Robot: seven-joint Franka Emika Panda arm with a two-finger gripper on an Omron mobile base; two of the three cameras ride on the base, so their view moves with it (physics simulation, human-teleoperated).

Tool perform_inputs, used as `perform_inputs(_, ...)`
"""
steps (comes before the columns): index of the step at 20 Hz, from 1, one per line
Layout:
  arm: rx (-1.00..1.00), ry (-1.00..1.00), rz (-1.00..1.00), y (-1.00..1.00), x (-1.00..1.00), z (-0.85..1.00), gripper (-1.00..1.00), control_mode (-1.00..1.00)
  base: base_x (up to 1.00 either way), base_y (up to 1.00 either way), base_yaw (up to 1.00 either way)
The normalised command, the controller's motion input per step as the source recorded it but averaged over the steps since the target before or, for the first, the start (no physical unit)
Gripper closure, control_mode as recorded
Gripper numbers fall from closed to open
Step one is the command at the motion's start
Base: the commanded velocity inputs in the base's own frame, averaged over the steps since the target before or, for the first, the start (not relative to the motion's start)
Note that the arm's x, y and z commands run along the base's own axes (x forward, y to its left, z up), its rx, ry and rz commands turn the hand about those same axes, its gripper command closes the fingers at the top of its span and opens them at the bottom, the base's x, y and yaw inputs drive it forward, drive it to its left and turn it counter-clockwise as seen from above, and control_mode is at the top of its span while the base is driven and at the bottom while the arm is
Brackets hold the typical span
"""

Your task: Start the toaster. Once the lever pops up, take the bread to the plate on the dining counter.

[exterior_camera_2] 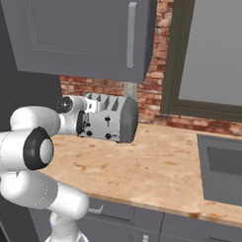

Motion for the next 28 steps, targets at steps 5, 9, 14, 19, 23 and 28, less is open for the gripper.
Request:
perform_inputs(5,0.00,0.00,0.00,0.00,0.00,0.00,-1.00,-1.00,0.00,0.00,0.00)
perform_inputs(9,0.00,0.00,0.00,0.00,0.00,0.00,-1.00,-1.00,0.00,0.00,0.00)
perform_inputs(14,0.00,0.00,0.00,0.00,0.00,0.00,-1.00,-1.00,0.00,0.00,0.00)
perform_inputs(19,0.00,0.00,0.00,0.00,0.00,0.00,-1.00,-1.00,0.00,0.00,0.00)
perform_inputs(23,0.00,0.00,0.00,0.00,0.00,0.00,-1.00,-1.00,0.00,0.00,0.00)
perform_inputs(28,0.00,0.00,0.00,0.00,0.00,0.00,-1.00,-1.00,0.00,0.00,0.00)
